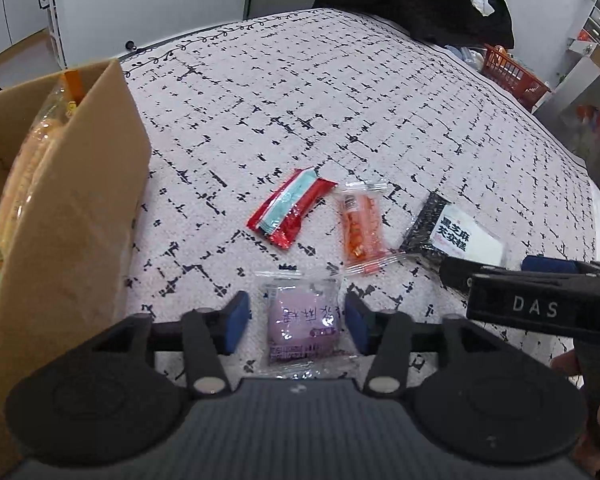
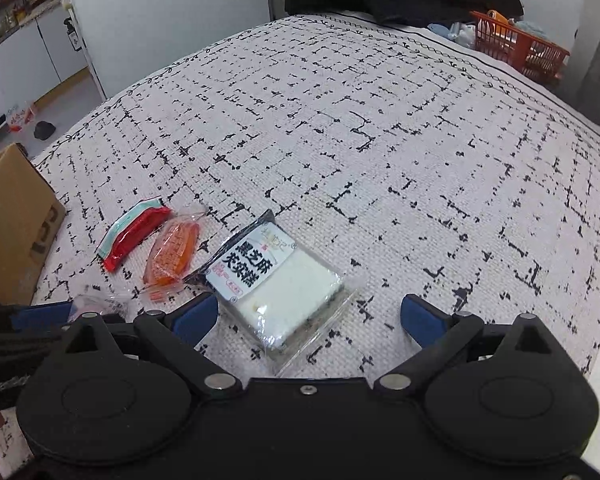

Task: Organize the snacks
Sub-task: 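Grasp the pink round packet with the left gripper while the right grasps the white square packet, then carry both held packets over the cardboard box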

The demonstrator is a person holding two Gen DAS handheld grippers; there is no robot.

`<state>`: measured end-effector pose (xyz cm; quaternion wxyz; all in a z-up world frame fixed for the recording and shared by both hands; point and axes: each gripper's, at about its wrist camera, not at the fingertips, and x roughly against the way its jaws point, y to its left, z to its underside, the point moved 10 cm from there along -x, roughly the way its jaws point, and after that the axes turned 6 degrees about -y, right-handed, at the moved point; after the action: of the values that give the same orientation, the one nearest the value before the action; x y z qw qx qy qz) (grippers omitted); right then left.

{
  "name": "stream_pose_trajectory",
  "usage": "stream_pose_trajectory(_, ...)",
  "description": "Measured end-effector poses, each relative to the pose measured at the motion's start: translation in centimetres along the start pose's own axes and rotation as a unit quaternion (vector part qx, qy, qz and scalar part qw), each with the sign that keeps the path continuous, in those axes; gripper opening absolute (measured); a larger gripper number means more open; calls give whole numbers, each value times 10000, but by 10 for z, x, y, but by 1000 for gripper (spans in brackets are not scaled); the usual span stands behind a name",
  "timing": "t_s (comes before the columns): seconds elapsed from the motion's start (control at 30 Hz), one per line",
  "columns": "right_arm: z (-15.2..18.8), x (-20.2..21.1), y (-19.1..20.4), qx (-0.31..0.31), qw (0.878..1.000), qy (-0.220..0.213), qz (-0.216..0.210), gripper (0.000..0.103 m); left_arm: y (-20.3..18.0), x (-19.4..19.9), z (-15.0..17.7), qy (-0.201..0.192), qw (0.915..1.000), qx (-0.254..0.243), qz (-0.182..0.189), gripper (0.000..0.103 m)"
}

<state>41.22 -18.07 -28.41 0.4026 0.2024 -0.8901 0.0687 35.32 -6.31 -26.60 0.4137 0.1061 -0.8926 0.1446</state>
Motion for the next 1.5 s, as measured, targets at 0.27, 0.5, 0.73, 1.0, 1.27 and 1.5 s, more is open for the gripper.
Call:
stream_pose_trajectory(0.27,-13,-9,5,455,9983,-320,168,96,4,0,7,-51,9998,-129,-132,66)
stream_pose_trajectory(0.5,-12,-11,14,746,9969,-238,52,59,5,-2,5,-81,9998,-134,-143,46)
stream_pose_trajectory(0.73,-11,3,17,563,9984,-71,13,48,6,3,3,-57,10000,49,36,34)
stream_pose_trajectory(1.0,-27,38,23,315,9992,-234,86,48,-1,32,-10,-251,9989,121,383,33)
stream_pose_trajectory(1.27,-37,78,42,98,9990,-416,97,48,1,68,-33,-577,9958,260,661,33)
stream_pose_trajectory(1.5,-43,106,71,193,9981,-580,26,47,16,91,-45,-758,9936,362,754,33)
